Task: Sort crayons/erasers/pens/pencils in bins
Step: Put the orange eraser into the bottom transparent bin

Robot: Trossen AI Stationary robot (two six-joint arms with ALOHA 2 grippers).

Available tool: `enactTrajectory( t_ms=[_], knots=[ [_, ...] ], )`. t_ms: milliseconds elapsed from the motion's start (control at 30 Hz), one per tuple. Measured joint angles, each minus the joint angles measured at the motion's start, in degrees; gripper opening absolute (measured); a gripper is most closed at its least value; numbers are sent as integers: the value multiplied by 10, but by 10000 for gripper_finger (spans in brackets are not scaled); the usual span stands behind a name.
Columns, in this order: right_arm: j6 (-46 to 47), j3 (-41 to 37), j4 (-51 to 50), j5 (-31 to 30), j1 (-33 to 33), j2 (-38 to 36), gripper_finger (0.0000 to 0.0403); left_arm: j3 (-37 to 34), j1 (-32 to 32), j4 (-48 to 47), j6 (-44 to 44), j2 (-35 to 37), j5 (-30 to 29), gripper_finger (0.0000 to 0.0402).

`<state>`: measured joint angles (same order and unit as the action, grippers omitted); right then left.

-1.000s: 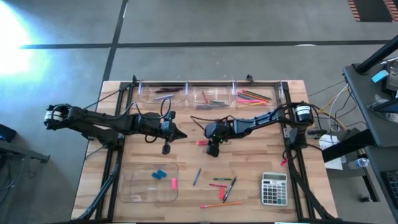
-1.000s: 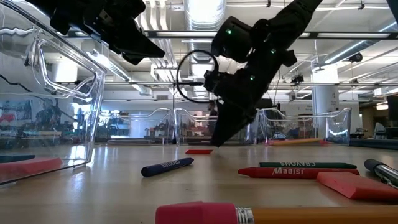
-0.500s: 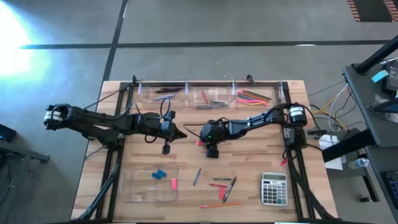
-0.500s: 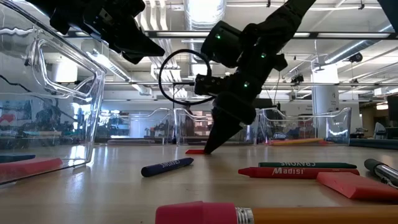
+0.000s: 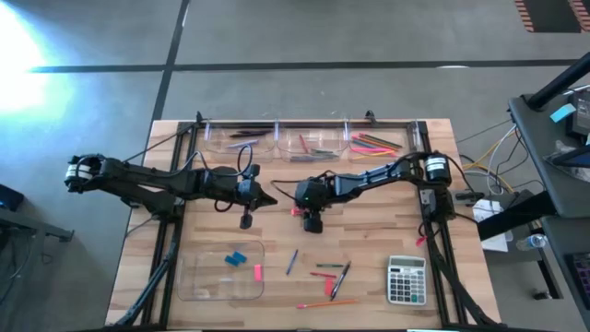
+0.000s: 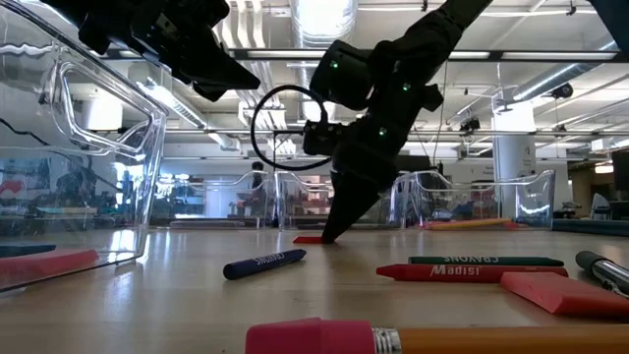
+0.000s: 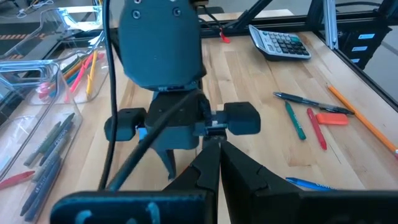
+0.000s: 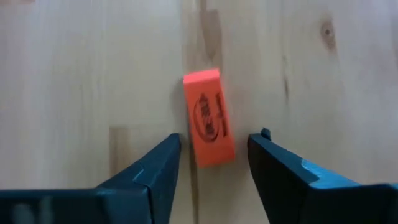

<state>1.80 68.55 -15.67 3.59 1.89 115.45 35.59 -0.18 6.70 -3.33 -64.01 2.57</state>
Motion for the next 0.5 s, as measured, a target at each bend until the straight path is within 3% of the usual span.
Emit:
enactTrajectory(
  t_ms=[267, 500],
  knots=[
    [-9, -1, -16, 14, 0, 39, 112, 0, 0, 0, 0, 0, 0, 0],
    [-2, -3, -25, 17, 0, -1, 49, 0, 0, 1, 0, 0, 0, 0]
  ],
)
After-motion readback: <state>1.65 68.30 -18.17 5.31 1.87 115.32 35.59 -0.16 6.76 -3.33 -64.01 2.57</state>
